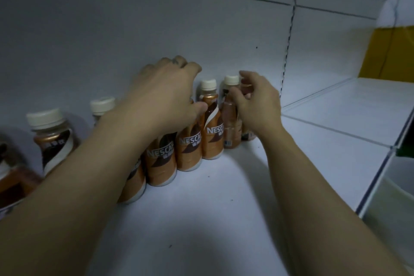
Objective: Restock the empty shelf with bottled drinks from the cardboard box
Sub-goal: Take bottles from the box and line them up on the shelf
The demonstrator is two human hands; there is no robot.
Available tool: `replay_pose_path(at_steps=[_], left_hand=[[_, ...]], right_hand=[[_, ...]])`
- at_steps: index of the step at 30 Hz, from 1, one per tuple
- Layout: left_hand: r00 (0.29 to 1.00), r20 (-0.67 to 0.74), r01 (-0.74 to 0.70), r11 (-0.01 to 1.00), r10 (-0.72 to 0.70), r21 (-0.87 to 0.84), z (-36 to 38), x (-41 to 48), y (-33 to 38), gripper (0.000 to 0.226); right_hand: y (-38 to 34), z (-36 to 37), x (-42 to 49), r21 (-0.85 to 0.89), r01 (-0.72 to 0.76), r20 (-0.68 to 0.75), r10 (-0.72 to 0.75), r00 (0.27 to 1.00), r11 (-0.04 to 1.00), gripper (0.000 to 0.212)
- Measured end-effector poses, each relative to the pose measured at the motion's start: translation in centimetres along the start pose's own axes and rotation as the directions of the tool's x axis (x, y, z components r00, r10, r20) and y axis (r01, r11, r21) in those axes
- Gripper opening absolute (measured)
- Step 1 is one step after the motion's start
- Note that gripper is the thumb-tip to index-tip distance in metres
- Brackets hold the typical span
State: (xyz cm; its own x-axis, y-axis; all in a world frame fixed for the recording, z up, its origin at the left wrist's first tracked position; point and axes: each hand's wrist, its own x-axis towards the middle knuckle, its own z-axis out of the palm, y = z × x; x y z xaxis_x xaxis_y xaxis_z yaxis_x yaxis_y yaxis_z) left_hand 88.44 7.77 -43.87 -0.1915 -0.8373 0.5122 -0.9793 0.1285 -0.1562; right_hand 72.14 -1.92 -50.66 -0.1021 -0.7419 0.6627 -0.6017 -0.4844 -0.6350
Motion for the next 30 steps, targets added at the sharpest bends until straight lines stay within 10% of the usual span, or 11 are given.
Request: replay_pose_path(at_steps=[19, 30], left_hand=[[1.0, -0.013, -0.011, 0.994, 0.009, -0.107, 2.1, 3.5, 2.3, 0.052], [0.991, -0.128, -0.043, 0.999, 0.041, -0.006, 3.0, 3.5, 2.1, 0.044]], right_hand=[[0.7, 2.0, 0.7, -0.028, -0.076, -0.006, 0.076, 0.997, 0.997, 0.045], [0.6, -0.8, 0.2, -0.132, -0.005, 0.217, 0.034, 0.975, 0.991, 0.055]])
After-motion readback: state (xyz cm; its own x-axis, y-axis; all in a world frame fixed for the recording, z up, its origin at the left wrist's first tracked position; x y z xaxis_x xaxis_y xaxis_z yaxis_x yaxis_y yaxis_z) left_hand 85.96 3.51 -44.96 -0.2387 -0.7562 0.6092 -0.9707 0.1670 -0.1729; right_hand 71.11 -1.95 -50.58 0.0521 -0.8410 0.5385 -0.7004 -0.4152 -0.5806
